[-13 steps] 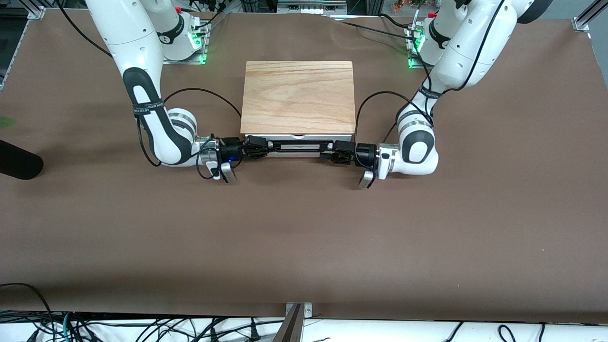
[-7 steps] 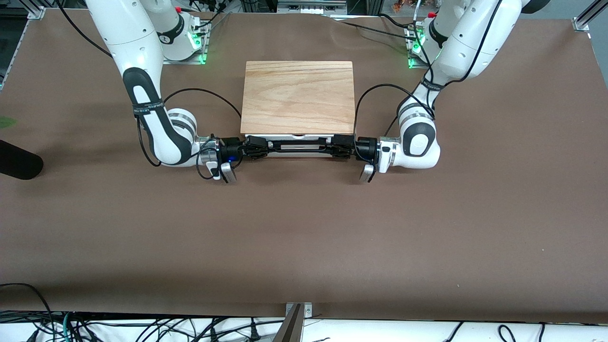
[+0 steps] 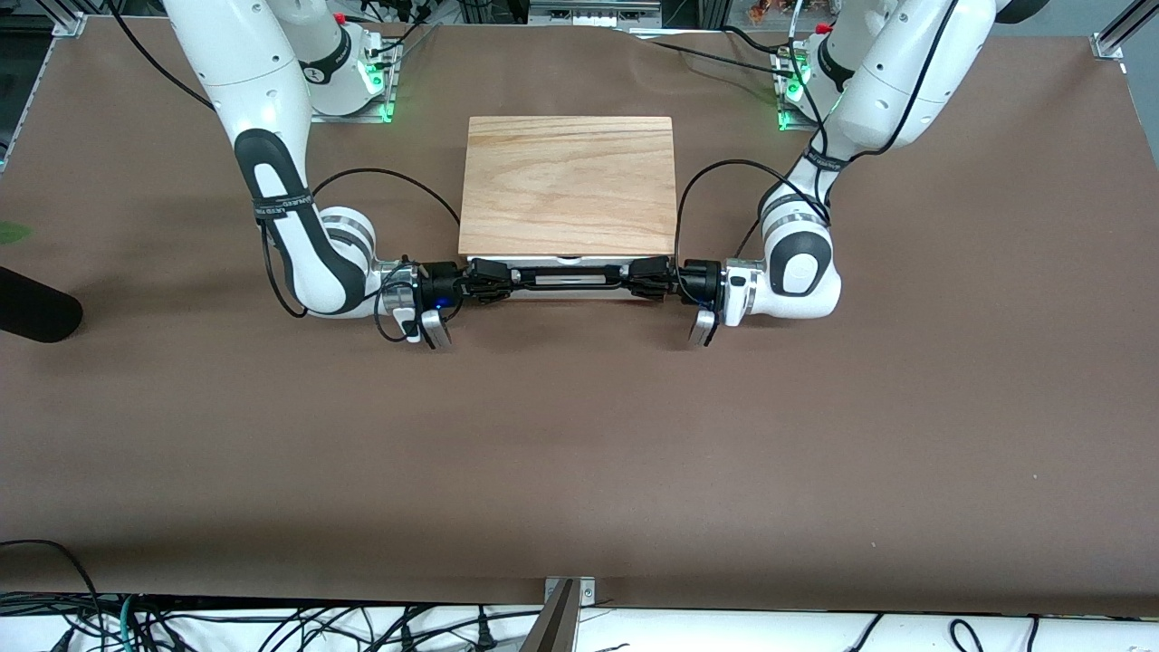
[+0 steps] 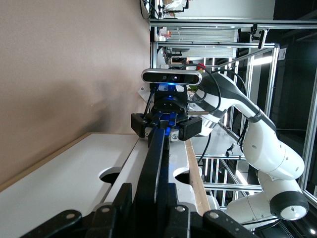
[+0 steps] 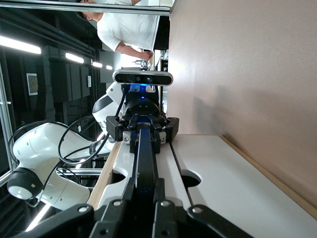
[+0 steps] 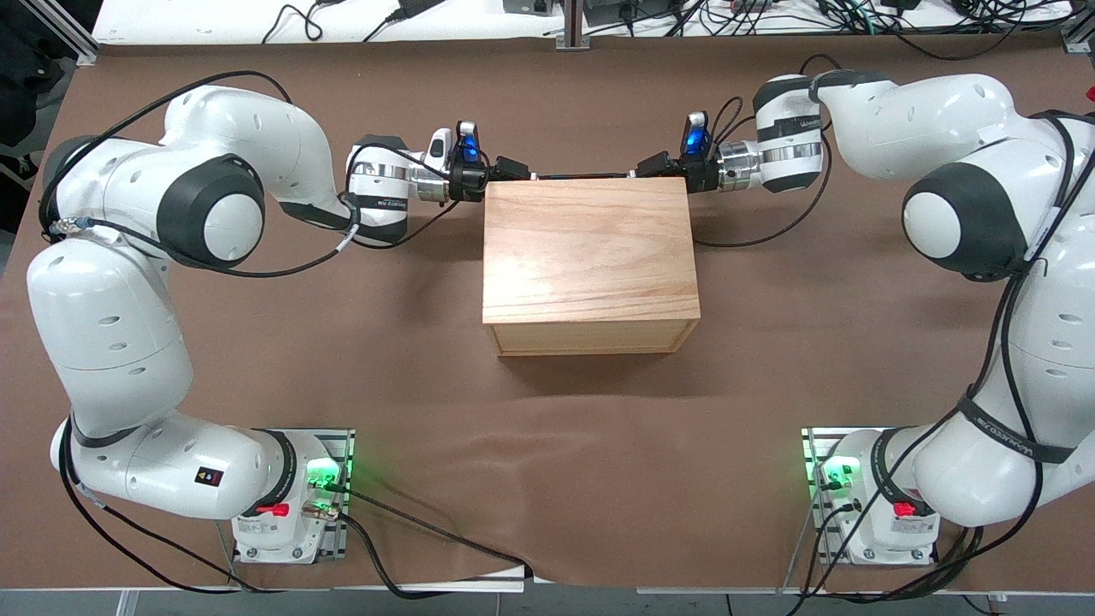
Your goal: Pull top drawer with both arms simultaneously
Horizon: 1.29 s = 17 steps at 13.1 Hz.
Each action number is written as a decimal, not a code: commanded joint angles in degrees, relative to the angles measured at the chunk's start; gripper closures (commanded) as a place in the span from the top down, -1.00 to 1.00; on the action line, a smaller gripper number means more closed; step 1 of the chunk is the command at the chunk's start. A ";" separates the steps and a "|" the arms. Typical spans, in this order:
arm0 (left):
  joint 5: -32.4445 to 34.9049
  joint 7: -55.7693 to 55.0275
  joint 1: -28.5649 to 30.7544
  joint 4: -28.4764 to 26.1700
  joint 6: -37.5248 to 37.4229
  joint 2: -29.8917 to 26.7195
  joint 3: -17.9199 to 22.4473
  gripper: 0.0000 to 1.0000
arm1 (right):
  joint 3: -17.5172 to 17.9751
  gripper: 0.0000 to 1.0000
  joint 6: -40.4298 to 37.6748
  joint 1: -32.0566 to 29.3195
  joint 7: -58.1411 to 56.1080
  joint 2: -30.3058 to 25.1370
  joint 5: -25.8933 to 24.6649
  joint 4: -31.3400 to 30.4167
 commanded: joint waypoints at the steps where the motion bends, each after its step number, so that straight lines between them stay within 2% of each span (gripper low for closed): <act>1: -1.48 3.44 -0.24 -2.16 0.46 -1.45 -0.16 -0.98 | -0.03 -1.00 -0.83 0.03 -0.78 0.25 1.00 1.03; 7: -1.40 8.01 -0.24 -2.16 0.55 1.01 -0.16 -1.00 | -0.12 -1.00 -1.45 -0.23 -0.69 0.25 1.00 1.65; 17: -2.10 7.05 0.11 0.47 0.64 3.47 0.10 -1.00 | -0.12 -1.00 -1.45 -0.32 -0.60 0.34 1.00 2.44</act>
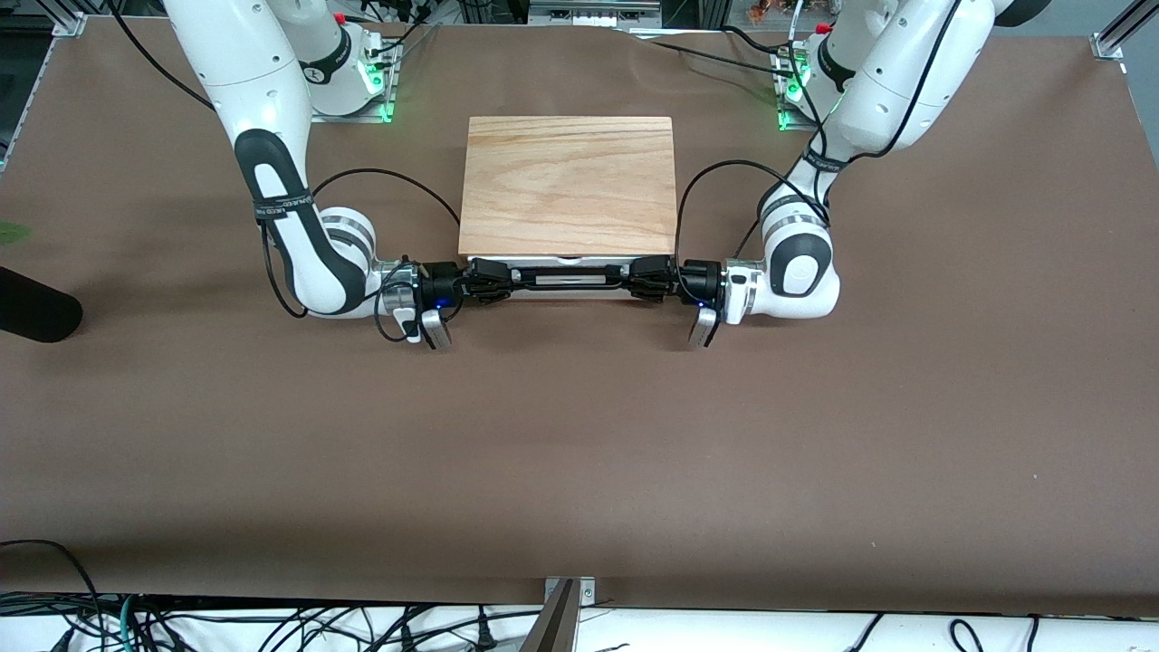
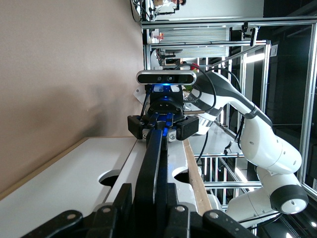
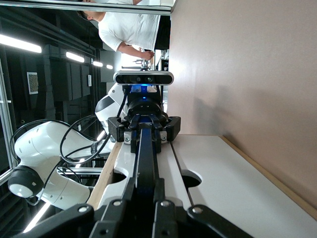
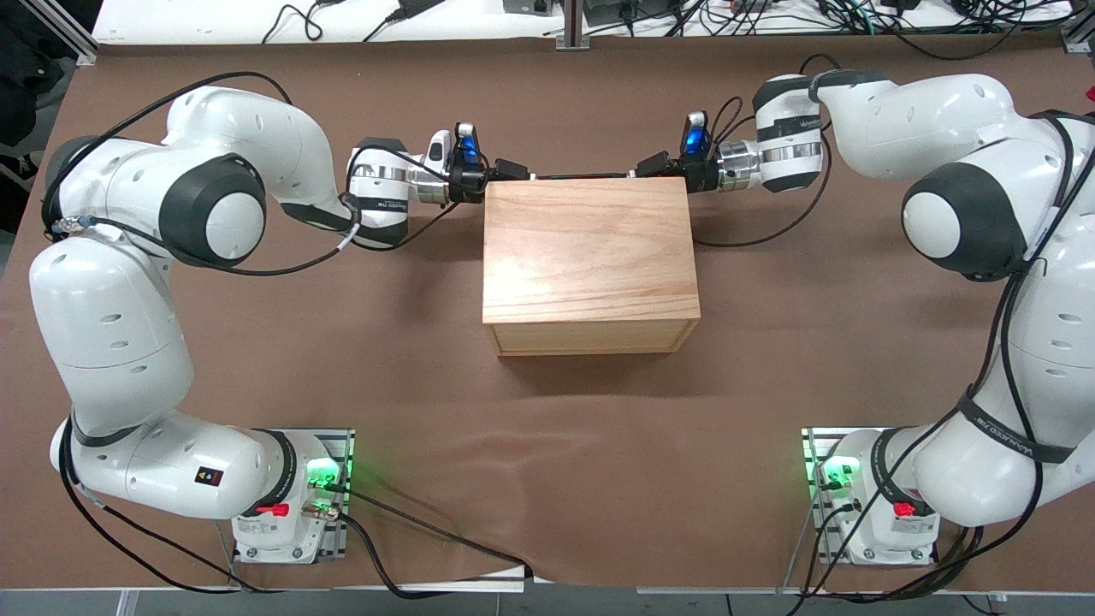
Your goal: Pull top drawer with both arms simultaneously
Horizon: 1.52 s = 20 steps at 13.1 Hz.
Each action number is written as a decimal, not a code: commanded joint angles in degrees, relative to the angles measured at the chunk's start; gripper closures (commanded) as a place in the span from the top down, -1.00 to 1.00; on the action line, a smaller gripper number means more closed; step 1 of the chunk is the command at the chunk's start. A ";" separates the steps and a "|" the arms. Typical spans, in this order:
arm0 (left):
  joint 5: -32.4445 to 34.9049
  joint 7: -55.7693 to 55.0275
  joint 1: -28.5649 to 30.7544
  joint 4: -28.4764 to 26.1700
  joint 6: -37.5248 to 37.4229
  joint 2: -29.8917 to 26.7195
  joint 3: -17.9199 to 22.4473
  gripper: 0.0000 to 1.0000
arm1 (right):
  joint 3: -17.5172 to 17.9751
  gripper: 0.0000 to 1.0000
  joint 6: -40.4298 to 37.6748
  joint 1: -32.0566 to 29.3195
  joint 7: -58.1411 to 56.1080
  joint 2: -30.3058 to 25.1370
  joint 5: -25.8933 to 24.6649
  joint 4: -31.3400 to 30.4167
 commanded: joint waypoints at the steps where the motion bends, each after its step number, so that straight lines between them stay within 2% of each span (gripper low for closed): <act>1: -1.28 3.13 -0.13 0.62 1.78 2.77 0.23 -1.00 | -0.11 -1.00 -1.43 -0.34 -0.03 0.53 1.03 2.91; 14: -1.02 -0.11 0.75 8.09 1.86 7.16 1.11 -1.00 | -0.37 -1.00 -1.34 -1.74 1.11 4.66 1.03 11.26; 20: -0.84 -3.02 0.66 12.66 1.78 9.45 2.08 -1.00 | -0.46 -1.00 -1.26 -2.53 7.52 6.24 0.85 16.62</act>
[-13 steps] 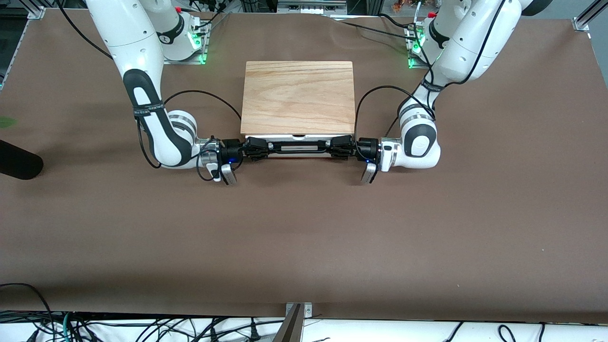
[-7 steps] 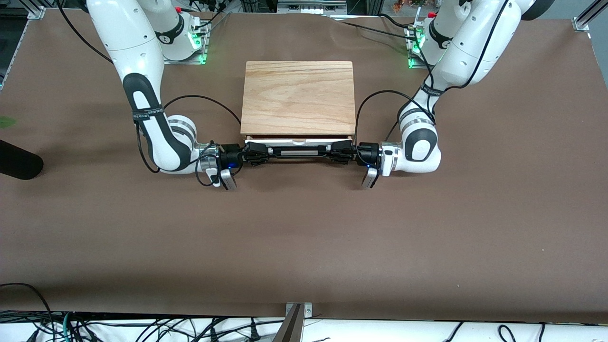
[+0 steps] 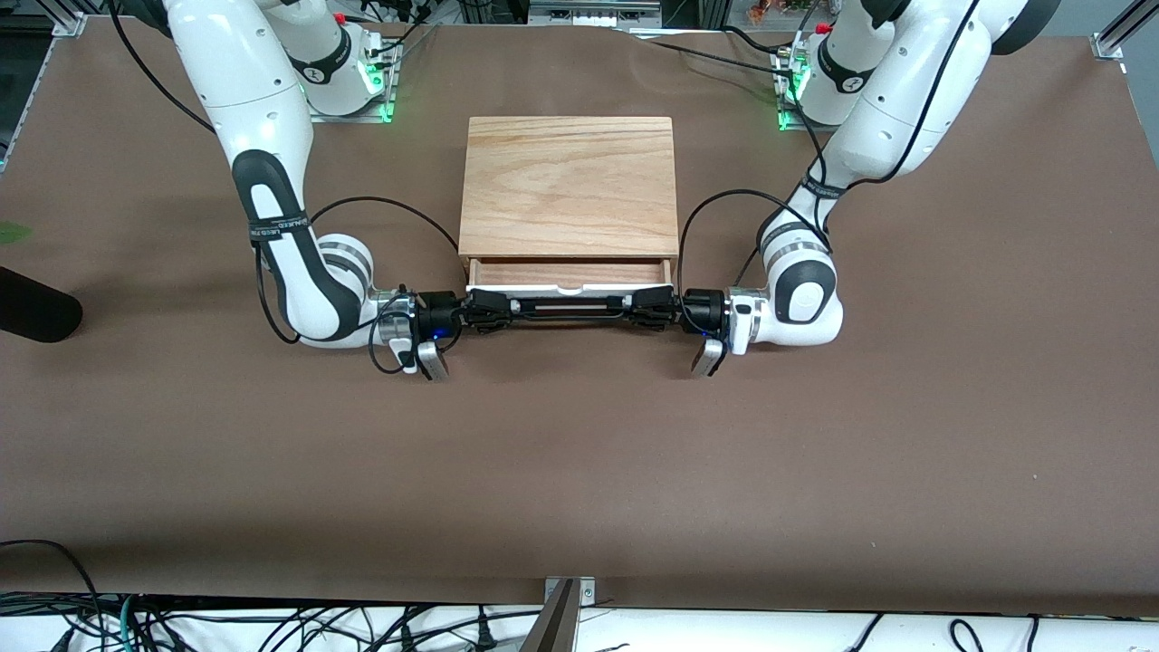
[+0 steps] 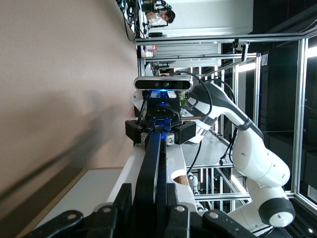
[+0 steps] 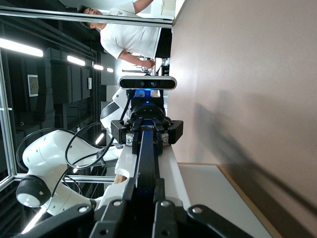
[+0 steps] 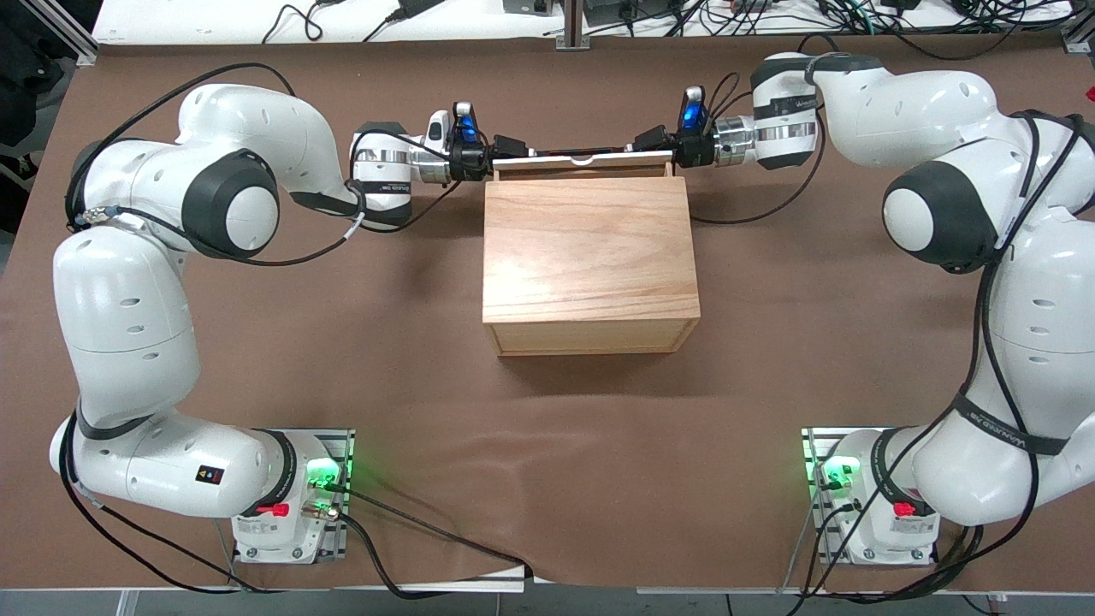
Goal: Pull top drawer with both arms simultaneously
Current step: 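Pull the handle outward from the box with both grippers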
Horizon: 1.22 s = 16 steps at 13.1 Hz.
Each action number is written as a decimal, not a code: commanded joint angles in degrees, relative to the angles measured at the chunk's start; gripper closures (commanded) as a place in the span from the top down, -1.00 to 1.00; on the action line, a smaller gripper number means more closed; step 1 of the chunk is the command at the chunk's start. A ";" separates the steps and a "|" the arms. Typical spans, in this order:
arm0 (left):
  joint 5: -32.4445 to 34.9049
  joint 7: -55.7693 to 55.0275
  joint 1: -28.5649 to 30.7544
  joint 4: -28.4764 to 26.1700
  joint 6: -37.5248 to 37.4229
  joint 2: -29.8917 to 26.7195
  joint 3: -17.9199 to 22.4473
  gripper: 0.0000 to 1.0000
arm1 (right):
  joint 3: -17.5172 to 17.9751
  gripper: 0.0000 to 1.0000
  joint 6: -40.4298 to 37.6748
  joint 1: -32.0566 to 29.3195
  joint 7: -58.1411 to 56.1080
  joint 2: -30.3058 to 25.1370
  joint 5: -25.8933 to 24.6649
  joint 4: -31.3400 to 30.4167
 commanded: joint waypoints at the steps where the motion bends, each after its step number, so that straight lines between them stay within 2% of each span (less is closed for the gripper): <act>1: -0.76 -0.76 -0.49 3.23 2.30 3.77 1.59 -1.00 | 0.56 -1.00 -1.34 -1.85 3.30 0.56 1.58 6.05; 6: -0.49 -4.88 -0.57 5.96 2.30 5.70 2.91 -1.00 | 0.56 -1.00 -1.16 -2.73 7.16 1.88 1.58 10.01; 11: -0.41 -7.00 -0.75 7.19 2.30 5.79 3.26 -1.00 | 0.56 -1.00 -0.99 -2.73 7.25 2.14 1.58 10.45; 16: -0.32 -10.69 -1.01 10.70 2.30 7.90 3.79 -1.00 | 0.56 -1.00 -0.72 -2.91 10.06 2.66 1.58 12.73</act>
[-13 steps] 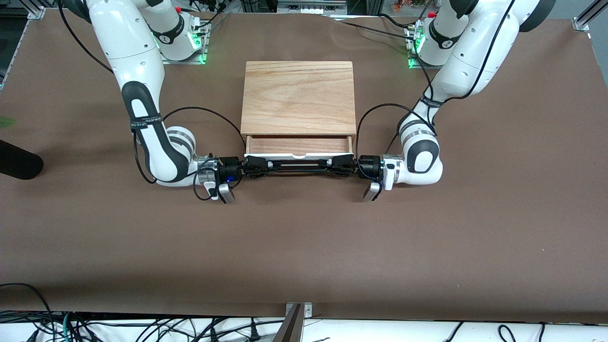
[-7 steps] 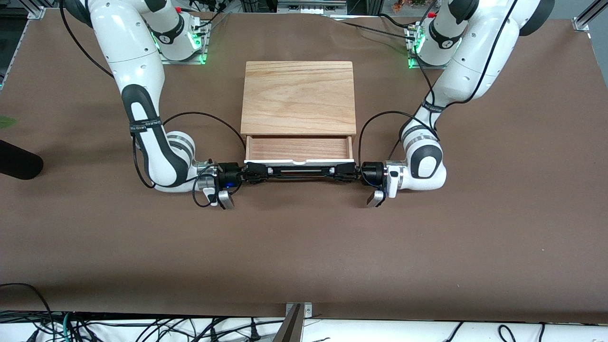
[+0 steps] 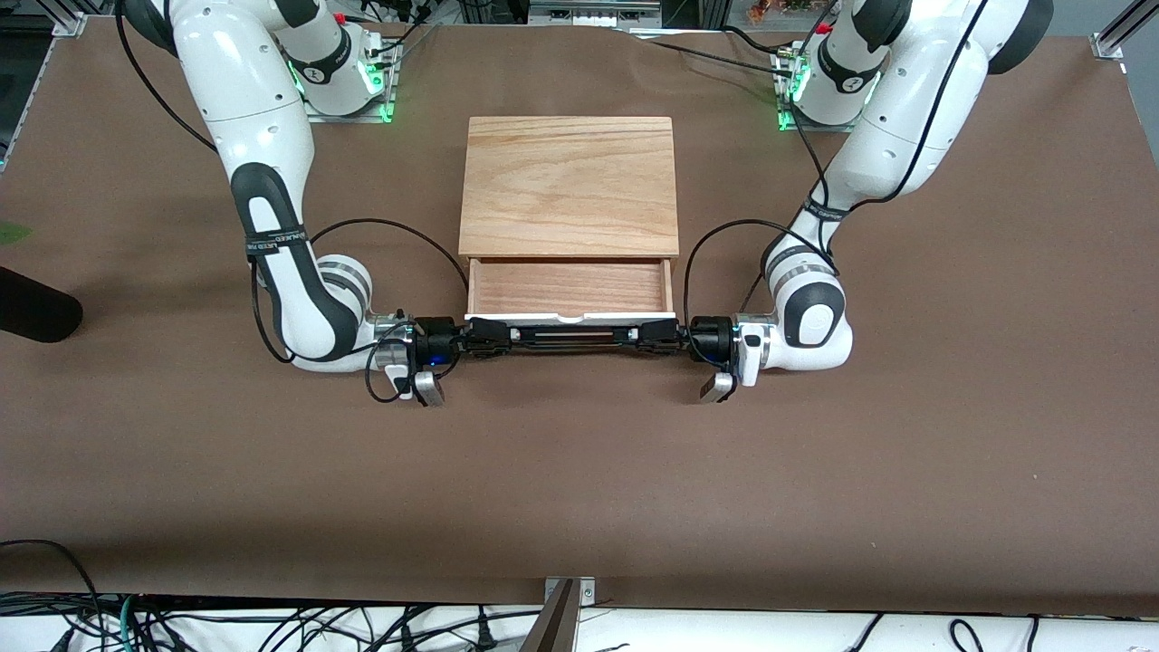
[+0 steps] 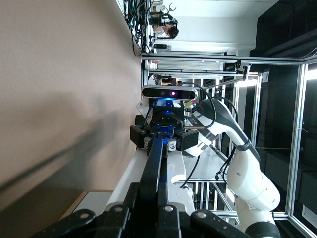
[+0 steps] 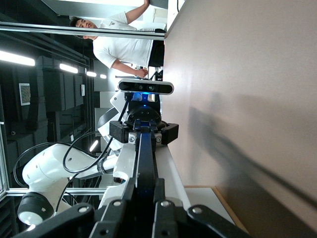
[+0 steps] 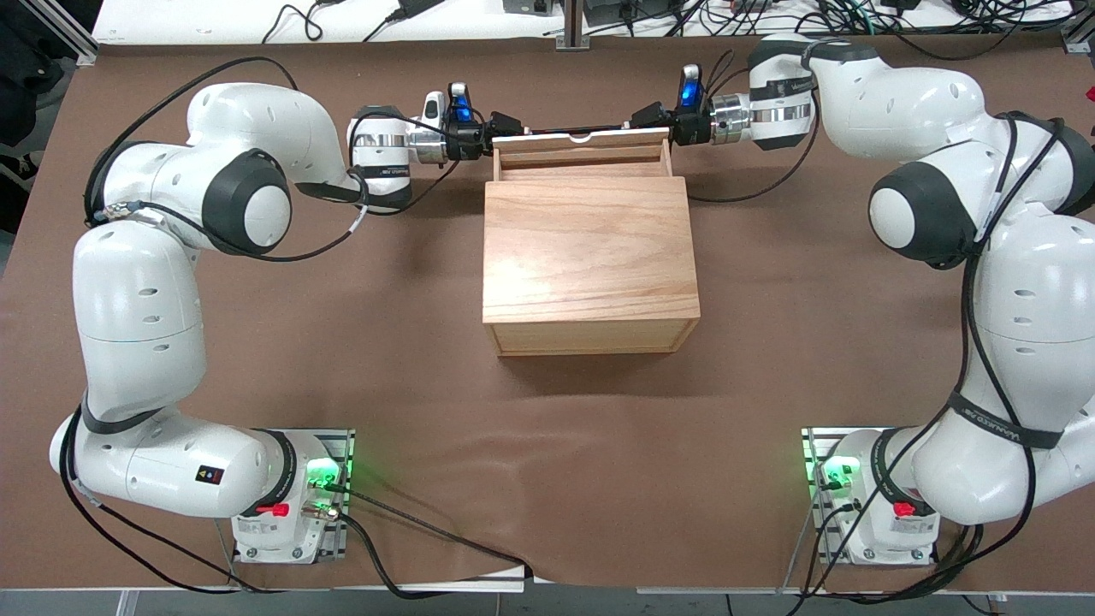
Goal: Pull top drawer with both arms simultaneously
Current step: 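Pull the handle outward from the box with both grippers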
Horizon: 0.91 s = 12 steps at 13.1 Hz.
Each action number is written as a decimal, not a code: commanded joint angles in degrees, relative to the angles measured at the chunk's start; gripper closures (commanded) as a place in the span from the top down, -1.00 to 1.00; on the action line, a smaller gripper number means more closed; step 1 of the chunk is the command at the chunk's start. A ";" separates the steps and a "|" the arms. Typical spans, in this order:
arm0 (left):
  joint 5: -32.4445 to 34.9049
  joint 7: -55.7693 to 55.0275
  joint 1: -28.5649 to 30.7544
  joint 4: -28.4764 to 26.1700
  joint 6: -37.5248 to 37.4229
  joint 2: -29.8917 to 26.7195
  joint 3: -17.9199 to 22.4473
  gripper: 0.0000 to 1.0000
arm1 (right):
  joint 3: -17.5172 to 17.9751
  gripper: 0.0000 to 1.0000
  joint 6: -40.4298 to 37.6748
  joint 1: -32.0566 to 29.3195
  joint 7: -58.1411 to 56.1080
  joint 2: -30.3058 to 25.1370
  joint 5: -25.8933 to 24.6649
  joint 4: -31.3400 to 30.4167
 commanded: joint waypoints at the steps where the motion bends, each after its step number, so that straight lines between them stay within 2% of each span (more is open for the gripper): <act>1: -0.31 -3.36 -0.94 2.90 2.37 3.86 2.09 -1.00 | 0.84 -1.00 -3.05 -2.44 4.27 -0.99 2.47 4.27; 6: -0.22 -6.97 -1.03 5.35 2.46 5.44 3.32 -1.00 | 0.84 -1.00 -3.14 -2.61 4.27 -0.99 2.29 4.54; 8: -0.31 -7.23 -0.94 5.36 2.46 5.53 3.32 -1.00 | 0.84 -0.41 -3.23 -2.53 4.27 -1.16 2.20 4.63; 9: -0.31 -7.32 -0.85 5.27 2.37 5.44 3.32 -1.00 | 0.84 0.55 -3.14 -2.53 4.19 -1.43 2.03 4.63; 10: -0.31 -7.15 -0.76 5.19 2.37 5.27 3.32 -1.00 | 0.75 1.00 -3.23 -2.53 4.10 -1.52 1.94 4.63; 11: -0.39 -7.06 -0.76 5.01 2.37 5.18 3.32 -1.00 | 0.84 1.00 -3.31 -2.44 4.10 -1.60 1.94 4.63; 12: -0.39 -6.62 -0.68 4.84 2.37 5.18 3.32 -0.87 | 0.75 1.00 -3.40 -2.44 4.10 -1.60 1.94 4.63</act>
